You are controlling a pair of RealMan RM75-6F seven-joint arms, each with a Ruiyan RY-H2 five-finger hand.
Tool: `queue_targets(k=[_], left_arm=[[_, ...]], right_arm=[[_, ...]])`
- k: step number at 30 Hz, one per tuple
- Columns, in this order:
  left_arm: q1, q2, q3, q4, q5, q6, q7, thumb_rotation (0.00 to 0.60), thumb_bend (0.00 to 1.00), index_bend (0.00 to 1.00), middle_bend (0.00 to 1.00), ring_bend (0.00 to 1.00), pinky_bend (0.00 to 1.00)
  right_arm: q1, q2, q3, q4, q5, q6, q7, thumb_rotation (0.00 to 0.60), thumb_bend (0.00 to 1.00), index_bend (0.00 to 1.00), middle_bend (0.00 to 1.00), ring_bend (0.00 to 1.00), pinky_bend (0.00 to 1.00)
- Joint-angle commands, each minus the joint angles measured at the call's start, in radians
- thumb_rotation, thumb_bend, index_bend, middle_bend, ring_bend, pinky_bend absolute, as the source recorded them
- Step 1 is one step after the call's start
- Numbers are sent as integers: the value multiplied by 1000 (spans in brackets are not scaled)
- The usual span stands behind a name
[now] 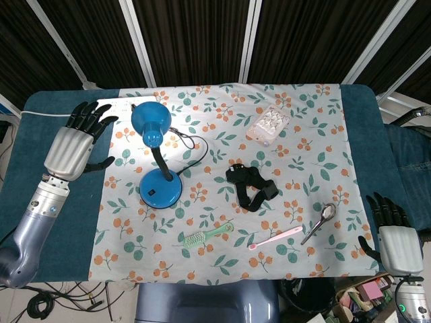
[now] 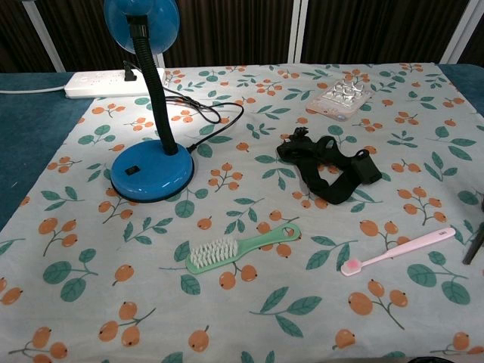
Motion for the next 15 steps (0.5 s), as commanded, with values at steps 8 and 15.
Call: queue_targets(k=[8, 15], left_arm=[[-7, 0, 0, 3, 9, -7, 10, 600, 167, 169, 46, 0, 34], [-20, 11, -1, -2, 41, -20, -20, 600, 167, 167, 42, 0, 27]], right_arm=[[0, 0, 0, 0, -1, 0, -2, 600, 177, 0, 33, 64, 127], [5, -2, 1, -1, -1, -6, -6, 600, 177, 0, 33, 64, 127]])
